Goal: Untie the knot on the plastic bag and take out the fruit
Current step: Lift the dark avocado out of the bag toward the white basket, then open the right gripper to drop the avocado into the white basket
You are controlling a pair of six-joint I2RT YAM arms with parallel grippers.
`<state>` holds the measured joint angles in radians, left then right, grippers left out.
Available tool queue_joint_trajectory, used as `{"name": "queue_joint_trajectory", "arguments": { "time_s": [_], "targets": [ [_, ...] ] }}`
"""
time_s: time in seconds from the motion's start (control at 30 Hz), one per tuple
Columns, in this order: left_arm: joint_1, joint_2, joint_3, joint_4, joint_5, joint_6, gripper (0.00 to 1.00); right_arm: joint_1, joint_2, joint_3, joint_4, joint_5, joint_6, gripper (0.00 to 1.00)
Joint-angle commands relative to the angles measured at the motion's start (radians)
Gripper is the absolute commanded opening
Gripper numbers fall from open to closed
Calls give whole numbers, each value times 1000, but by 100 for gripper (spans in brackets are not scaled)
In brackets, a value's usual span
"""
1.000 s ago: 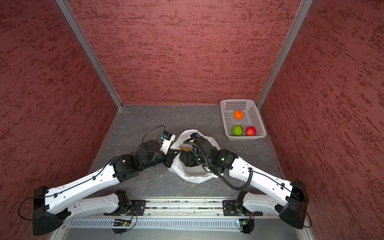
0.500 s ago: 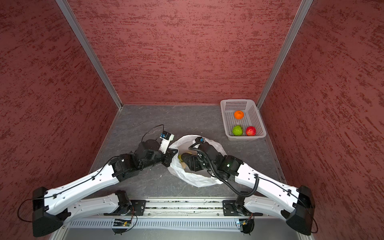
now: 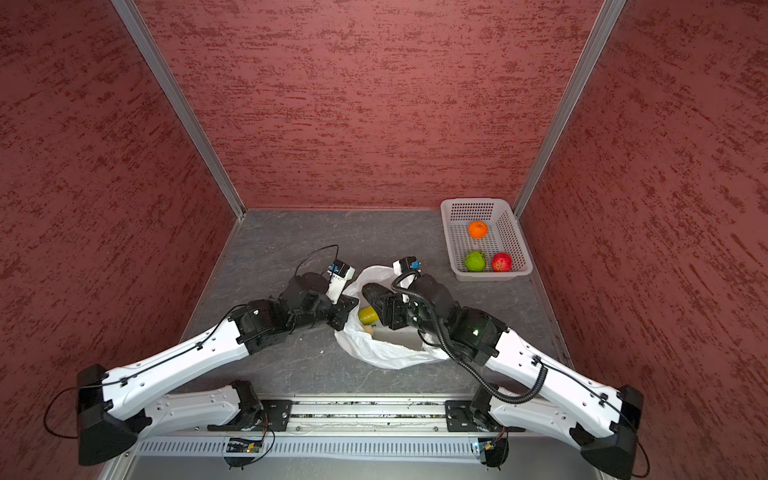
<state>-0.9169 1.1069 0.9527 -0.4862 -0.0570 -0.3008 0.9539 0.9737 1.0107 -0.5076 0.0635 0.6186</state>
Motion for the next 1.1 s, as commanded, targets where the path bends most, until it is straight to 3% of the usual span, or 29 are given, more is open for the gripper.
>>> {"name": "queue_joint_trajectory", "arguments": {
  "time_s": [0.0, 0.33, 1.07],
  "targets": [
    [18, -8, 26, -6, 12, 25, 0, -5, 2, 67, 32, 72, -12, 43],
    [27, -7, 48, 20, 22, 53, 0, -154, -23, 13, 212, 185, 85, 39],
    [46, -72, 25, -4, -30, 97, 0, -650, 65, 113, 293, 282, -83, 39]
  ]
}}
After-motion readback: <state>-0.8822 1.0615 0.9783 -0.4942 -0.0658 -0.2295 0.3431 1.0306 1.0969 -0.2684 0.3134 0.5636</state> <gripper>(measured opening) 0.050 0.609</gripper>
